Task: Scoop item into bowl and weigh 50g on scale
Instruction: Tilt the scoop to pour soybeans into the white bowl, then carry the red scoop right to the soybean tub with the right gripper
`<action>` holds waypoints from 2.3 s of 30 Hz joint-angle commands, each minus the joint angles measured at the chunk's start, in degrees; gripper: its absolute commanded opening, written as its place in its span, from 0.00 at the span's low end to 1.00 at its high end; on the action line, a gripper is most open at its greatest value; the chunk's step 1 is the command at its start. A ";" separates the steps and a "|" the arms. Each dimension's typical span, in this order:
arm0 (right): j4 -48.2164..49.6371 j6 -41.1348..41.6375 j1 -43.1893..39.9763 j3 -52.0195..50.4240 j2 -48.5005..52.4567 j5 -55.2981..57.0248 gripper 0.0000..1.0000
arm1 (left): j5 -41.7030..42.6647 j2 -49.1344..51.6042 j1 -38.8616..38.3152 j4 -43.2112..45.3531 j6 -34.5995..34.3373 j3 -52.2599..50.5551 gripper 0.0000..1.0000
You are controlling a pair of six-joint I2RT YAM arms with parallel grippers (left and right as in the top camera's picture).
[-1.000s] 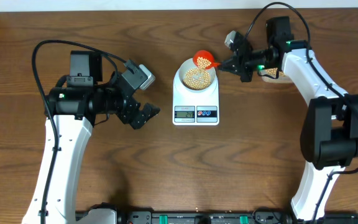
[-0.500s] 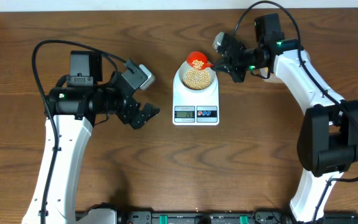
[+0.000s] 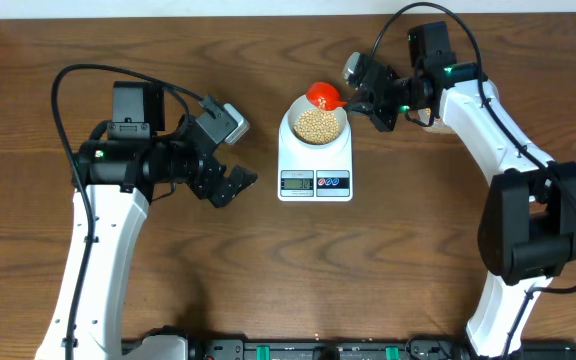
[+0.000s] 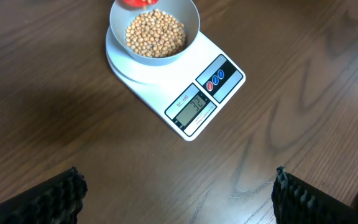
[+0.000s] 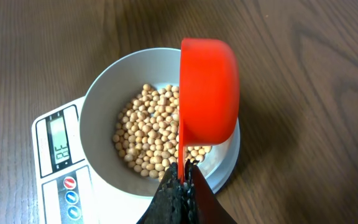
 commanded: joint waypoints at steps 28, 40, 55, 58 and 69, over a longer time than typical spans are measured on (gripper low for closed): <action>-1.53 3.72 -5.29 -0.07 -16.17 19.32 0.01 | -0.33 -0.50 0.24 -0.15 -0.26 1.64 0.98; -13.79 13.20 -15.85 -0.11 -15.93 24.44 0.01 | -0.33 -0.50 0.24 -0.15 -0.26 1.64 0.98; -9.33 13.18 -20.39 -6.69 -13.44 25.07 0.02 | -0.33 -0.50 0.24 -0.15 -0.26 1.64 0.98; -3.65 13.20 -20.39 -10.99 -13.05 27.65 0.02 | -0.33 -0.50 0.24 -0.15 -0.26 1.64 0.98; 8.90 14.62 -20.37 -20.35 -12.26 32.30 0.01 | -0.33 -0.50 0.24 -0.15 -0.26 1.64 0.98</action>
